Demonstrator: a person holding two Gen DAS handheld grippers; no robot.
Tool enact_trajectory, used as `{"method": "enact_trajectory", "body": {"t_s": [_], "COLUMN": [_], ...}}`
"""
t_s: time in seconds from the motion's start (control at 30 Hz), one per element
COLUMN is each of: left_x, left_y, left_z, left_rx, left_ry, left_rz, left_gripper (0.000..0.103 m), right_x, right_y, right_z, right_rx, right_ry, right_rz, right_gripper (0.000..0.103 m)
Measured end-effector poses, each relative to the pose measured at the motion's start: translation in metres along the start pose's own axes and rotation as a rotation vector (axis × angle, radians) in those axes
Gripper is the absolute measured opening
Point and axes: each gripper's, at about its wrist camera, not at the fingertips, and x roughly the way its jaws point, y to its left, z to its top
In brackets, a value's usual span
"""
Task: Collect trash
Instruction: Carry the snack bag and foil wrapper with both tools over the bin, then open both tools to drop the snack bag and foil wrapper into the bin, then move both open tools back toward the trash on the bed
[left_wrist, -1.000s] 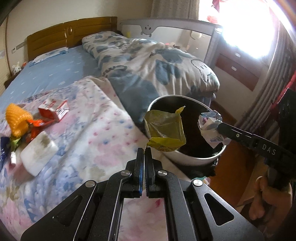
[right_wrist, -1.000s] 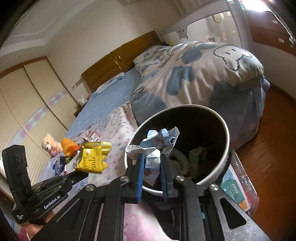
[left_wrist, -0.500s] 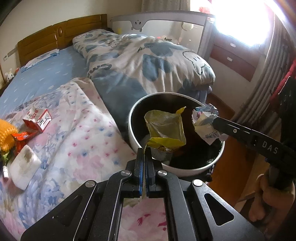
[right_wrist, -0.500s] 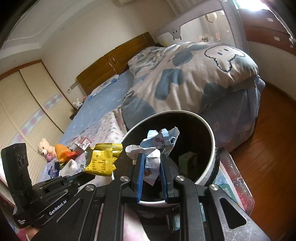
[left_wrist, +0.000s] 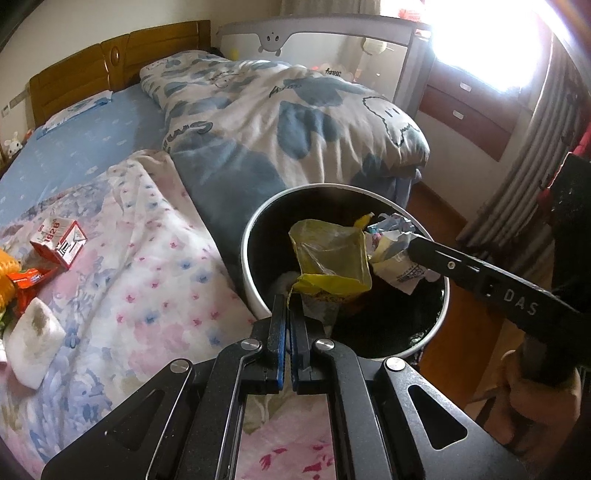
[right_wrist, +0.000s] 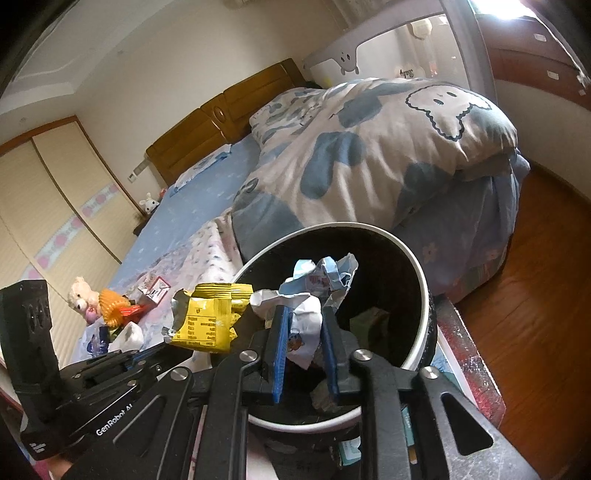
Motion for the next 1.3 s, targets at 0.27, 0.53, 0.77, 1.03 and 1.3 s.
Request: {"method": "enact_trajectory", "body": {"t_s": [0.27,0.53,0.77,1.03,1.3], "left_x": [-0.004,-0.028,-0.055,-0.085,-0.107], "left_y": [0.010,0.046,0.095,0.151,0.197], "left_z": [-0.008,-0.037,-0.066,-0.098,-0.126], "left_rx": [-0.038,-0.117,-0.221,-0.341,-0.431], "left_ry": [0.002,-0.013,-0.031,-0.058,-0.064], "left_rz": [0.013,0.053,0.123,0.190,0.254], "left_gripper": [0.029,0.041,0.044,0.044,0.044], "right_x": [0.003,-0.002,0.008,0.025,0.041], "right_y": [-0.006,0.009,0.047,0.101,0.153], "right_z": [0.002,-0.004,-0.017,-0.038,-0.059], "right_rx": [0.018,0.018,-0.025,-0.101,-0.178], "right_ry": [0.007,-0.009,0.025,0.082,0.126], "right_rz": [-0.029,-0.011,0.049,0.127,0.203], "right_gripper": [0.052,0.080,0.087,0.090,0.091]}}
